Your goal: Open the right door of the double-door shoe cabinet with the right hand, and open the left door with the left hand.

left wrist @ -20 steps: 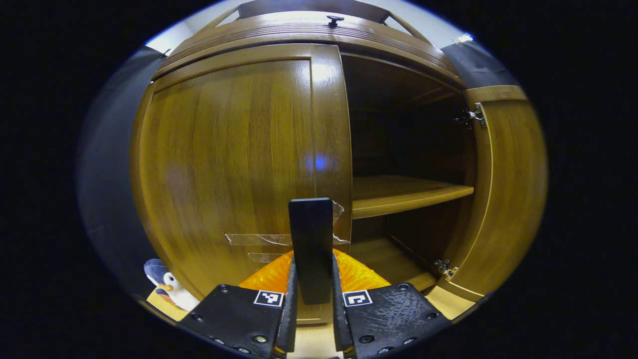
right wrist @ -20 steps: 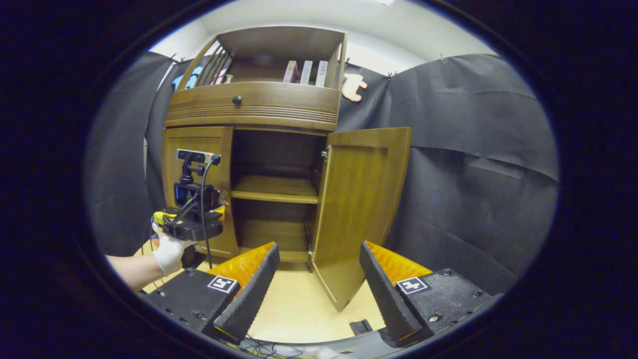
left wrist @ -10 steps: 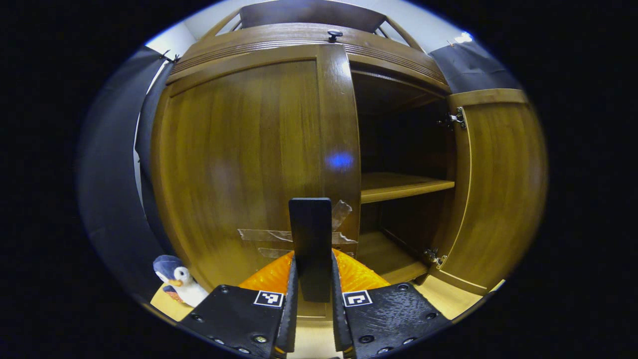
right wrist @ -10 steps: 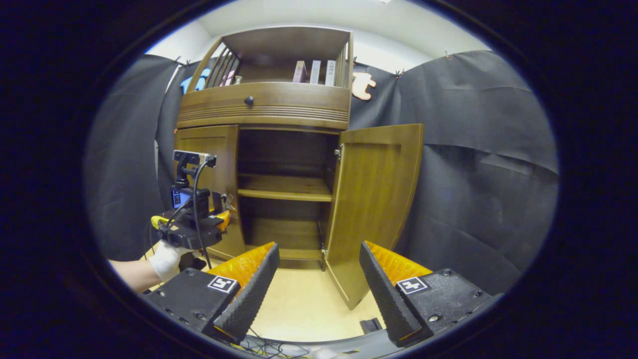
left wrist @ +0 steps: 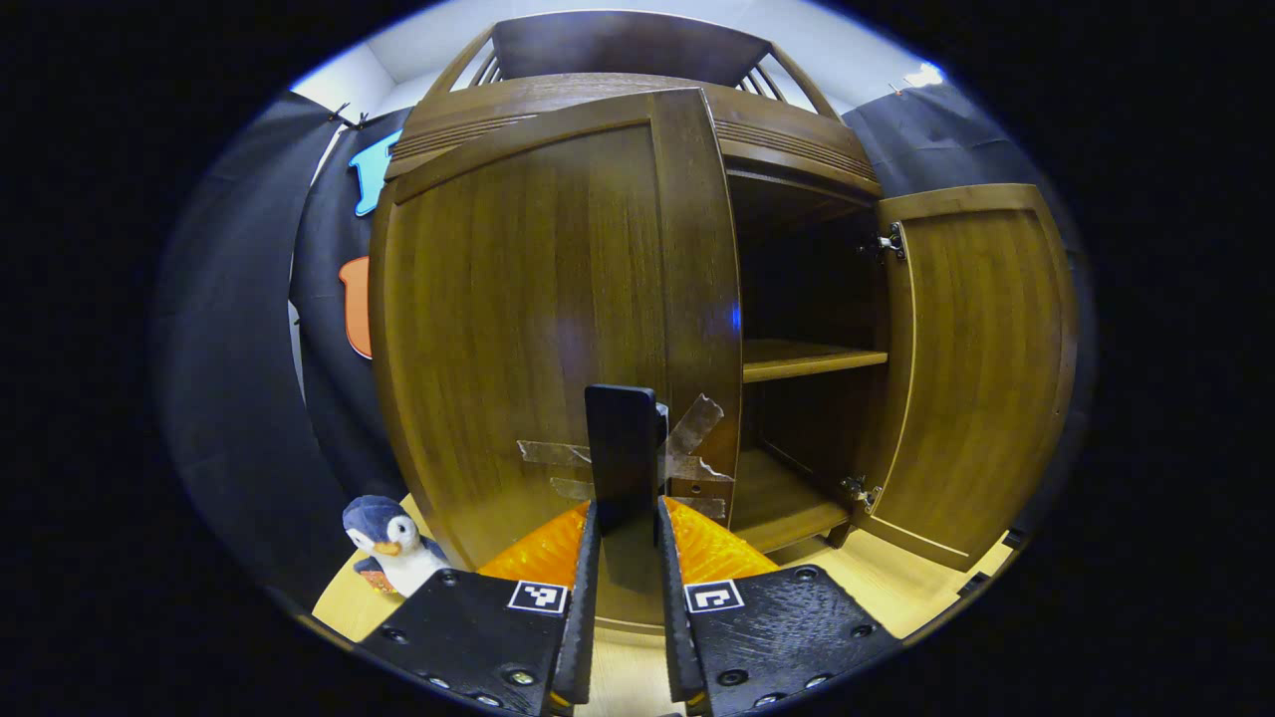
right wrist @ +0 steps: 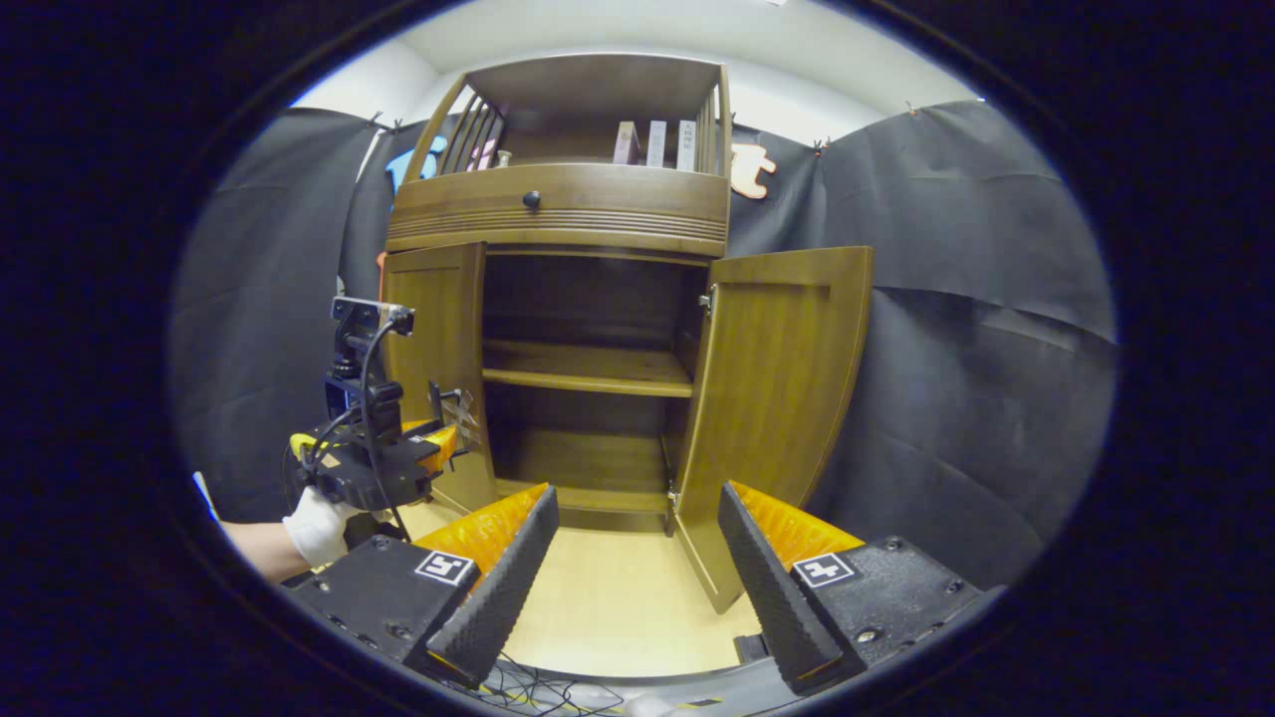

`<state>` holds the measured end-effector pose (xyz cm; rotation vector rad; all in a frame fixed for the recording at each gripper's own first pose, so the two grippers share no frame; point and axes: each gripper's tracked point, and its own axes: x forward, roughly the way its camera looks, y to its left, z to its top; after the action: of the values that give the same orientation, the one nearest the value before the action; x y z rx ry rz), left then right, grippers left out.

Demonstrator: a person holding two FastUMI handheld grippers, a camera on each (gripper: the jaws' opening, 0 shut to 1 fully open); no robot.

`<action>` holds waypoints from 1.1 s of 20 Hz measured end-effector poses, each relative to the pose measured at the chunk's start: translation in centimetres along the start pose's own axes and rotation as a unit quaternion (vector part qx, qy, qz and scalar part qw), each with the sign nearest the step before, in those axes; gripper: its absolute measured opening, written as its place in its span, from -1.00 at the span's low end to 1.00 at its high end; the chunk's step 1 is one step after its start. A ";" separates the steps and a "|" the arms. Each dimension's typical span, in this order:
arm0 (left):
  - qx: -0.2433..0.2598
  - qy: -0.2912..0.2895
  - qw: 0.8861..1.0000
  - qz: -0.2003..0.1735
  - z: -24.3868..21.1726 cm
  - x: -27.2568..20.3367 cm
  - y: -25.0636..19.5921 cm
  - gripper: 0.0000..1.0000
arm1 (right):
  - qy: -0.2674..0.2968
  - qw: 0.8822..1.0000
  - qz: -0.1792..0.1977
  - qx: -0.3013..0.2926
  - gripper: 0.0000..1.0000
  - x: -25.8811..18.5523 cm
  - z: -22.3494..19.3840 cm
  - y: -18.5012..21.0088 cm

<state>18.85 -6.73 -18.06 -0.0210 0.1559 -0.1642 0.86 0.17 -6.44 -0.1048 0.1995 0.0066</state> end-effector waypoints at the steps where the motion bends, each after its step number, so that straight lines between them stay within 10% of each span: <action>1: -0.002 0.001 1.000 -0.004 -0.2 -0.5 -0.1 -0.43 | 0.000 1.000 0.004 0.000 1.00 -0.1 -0.1 0.1; 7: -0.022 0.019 1.000 0.009 -2.4 -1.3 0.9 -0.87 | 0.003 1.000 0.029 -0.002 1.00 -0.7 -0.5 0.4; 13: 0.005 -0.013 1.000 -0.010 0.1 1.3 -1.6 -0.87 | 0.015 0.999 0.031 -0.005 1.00 -0.3 -1.0 -1.2; 16: 0.013 -0.015 1.000 -0.002 1.2 4.0 -2.0 0.02 | 0.017 1.000 0.023 -0.003 1.00 -0.1 -1.1 -2.3; 22: -0.002 -0.010 0.999 0.031 1.9 8.8 -1.3 0.86 | 0.029 1.000 0.003 -0.002 1.00 0.5 -1.7 -4.3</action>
<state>27.53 -9.48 -17.48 -0.0210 0.1377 -0.1012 1.10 -4.31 -7.73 -0.1077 0.2579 0.0108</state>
